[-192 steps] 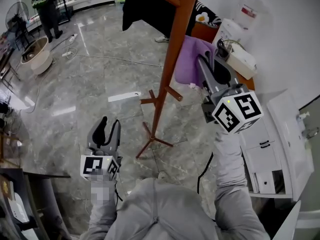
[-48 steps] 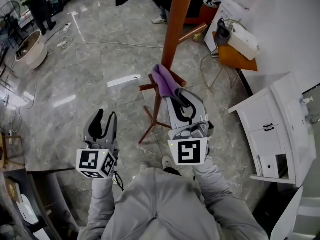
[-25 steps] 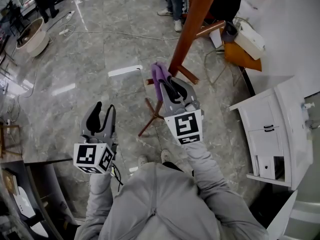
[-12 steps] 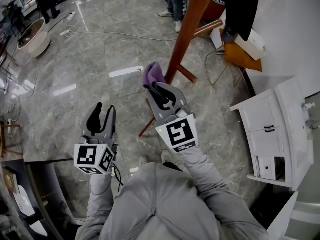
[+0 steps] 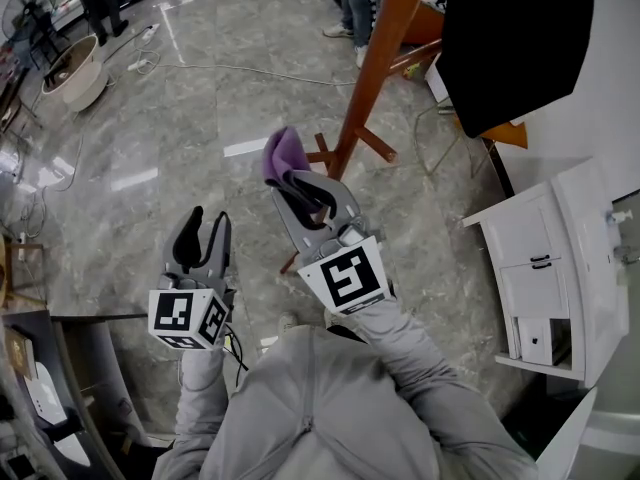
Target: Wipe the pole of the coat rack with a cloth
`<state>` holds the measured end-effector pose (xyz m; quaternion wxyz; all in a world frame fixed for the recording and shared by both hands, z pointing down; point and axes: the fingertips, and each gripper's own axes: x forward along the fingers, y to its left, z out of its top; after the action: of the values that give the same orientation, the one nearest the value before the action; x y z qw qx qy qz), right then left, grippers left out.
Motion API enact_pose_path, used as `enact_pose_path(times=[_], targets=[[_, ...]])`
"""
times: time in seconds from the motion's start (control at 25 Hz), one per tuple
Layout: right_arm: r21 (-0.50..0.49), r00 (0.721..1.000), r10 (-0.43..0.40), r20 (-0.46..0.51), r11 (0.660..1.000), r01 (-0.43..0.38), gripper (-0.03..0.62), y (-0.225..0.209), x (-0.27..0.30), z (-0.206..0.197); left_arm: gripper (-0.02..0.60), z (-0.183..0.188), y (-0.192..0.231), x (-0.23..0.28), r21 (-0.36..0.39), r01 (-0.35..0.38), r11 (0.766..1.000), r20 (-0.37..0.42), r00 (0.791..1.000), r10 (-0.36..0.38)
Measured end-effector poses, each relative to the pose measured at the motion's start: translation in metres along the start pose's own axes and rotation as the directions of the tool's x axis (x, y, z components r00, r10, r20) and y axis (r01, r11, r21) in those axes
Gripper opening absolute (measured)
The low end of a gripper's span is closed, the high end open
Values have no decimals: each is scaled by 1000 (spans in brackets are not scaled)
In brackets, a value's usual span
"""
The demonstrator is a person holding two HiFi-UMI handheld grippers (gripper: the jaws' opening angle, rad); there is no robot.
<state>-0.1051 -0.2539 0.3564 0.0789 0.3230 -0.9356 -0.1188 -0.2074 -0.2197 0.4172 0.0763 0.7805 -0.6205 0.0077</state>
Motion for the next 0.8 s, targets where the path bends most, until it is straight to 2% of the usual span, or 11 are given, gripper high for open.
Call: enact_pose_path(times=[0.24,0.48,0.6,0.8], targets=[[-5,999,42,11,999,-42,54,17,-2,9,178,1,2,-8,-2,-18,1000,7,1000,18],[-2,999,43,22,999,-43,54,23,-10,10,178,1,-4,-10,0,-16,1000,10,1000,16],[7,999,16,32,1000,-17,54,16,-20,10,178,3,-8,-9,2,-9,1000,12,1000,9],[44,995,-97,35,995,95,54,-9,-46,6,178,6,-18,-3,8,15,1000,16,1000,-15]])
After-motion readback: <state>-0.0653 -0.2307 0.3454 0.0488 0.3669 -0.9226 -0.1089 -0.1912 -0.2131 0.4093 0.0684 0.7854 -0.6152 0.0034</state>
